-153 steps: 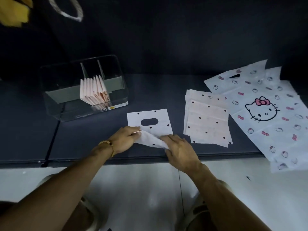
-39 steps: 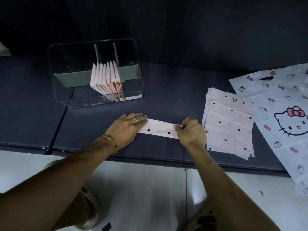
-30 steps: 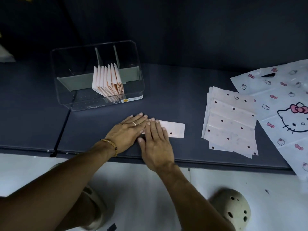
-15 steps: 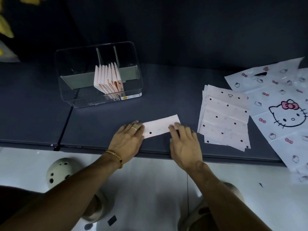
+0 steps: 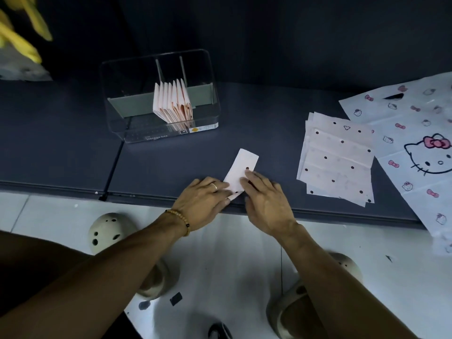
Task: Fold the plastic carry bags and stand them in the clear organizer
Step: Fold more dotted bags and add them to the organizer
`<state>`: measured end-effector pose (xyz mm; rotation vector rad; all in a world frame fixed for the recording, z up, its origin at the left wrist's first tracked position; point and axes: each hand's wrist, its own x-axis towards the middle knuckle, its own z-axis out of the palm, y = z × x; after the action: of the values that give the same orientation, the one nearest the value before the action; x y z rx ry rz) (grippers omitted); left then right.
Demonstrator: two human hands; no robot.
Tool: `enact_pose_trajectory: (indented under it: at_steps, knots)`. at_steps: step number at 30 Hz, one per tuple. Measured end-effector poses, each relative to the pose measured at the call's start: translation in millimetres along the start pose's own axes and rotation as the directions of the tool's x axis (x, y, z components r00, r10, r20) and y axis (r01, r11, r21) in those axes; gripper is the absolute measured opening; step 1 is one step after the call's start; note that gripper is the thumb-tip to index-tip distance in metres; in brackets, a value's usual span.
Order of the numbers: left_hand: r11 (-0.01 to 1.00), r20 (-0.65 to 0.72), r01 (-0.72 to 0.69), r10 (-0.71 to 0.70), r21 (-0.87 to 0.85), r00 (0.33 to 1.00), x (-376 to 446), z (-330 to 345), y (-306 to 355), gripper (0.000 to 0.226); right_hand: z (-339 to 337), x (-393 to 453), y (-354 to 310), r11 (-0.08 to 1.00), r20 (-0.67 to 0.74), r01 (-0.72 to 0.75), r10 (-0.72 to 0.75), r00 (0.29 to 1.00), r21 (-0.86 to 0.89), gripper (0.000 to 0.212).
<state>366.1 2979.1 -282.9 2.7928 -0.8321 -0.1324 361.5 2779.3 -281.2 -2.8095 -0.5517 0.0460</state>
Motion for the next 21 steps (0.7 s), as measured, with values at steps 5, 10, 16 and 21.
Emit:
enact_pose_trajectory:
  at_steps: [5, 10, 16, 21]
  knots:
    - [0.833, -0.020, 0.321, -0.369, -0.450, 0.929, 23.6, -9.7, 11.9, 0.033, 1.8, 11.1, -16.0, 0.972, -0.102, -0.102, 0.126, 0.987, 0.211, 0.011]
    - [0.545, 0.165, 0.469, -0.514, -0.695, 0.842, 41.8, -15.4, 10.4, 0.017, -1.0, 29.6, -6.9, 0.746, 0.064, -0.423, 0.459, 0.886, 0.515, 0.016]
    - [0.600, 0.143, 0.590, -0.626, -0.540, 0.767, 60.7, -7.9, 10.8, 0.033, 0.7, 46.1, -2.9, 0.682, 0.152, -0.580, 0.581, 0.800, 0.446, 0.012]
    - [0.710, 0.004, 0.618, -0.655, -0.337, 0.755, 60.8, -5.1, 10.3, 0.025, -0.7, 57.0, -3.5, 0.696, 0.189, -0.618, 0.595, 0.781, 0.366, 0.016]
